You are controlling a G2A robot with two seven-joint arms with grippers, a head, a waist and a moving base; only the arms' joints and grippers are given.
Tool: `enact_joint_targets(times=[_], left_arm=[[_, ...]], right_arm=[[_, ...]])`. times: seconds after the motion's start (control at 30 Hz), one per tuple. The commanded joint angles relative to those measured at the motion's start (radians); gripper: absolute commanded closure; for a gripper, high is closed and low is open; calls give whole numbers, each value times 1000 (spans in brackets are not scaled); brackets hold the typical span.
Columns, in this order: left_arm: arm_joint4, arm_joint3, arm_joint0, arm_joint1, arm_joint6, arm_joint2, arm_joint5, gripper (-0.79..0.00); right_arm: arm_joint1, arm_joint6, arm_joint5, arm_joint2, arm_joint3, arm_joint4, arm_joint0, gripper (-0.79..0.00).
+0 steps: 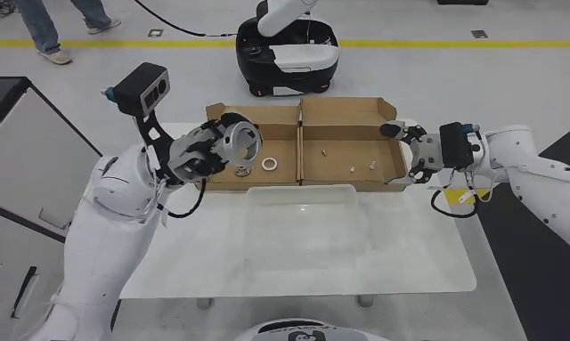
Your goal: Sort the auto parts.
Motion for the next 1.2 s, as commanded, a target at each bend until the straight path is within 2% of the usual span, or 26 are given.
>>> enact_joint_targets(times=[0.0,0.13,0.23,0.43,0.67,0.77,1.0,1.17], left_arm=[[31,44,-34,-6,32,24,27,0],[144,155,-133,-23,79,79,68,0],[263,243,-212,-32,74,119,76,0],[569,383,-327,-36,-23,175,81,0],[869,465,-372,-35,-83,232,87,0],[985,514,-382,-39,-83,264,145,0],[1173,615,-439,-62,-126,378,249,0],[1287,706,-501,-87,-150,469,269,0]], right_arm=[[0,0,0,0,0,0,0,-785],[0,0,0,0,0,0,0,-785],[0,0,0,0,0,0,0,-785],[0,0,0,0,0,0,0,-785],[0,0,0,0,0,0,0,-785],[0,0,0,0,0,0,0,-785],[0,0,0,0,0,0,0,-785],[0,0,0,0,0,0,0,-785]])
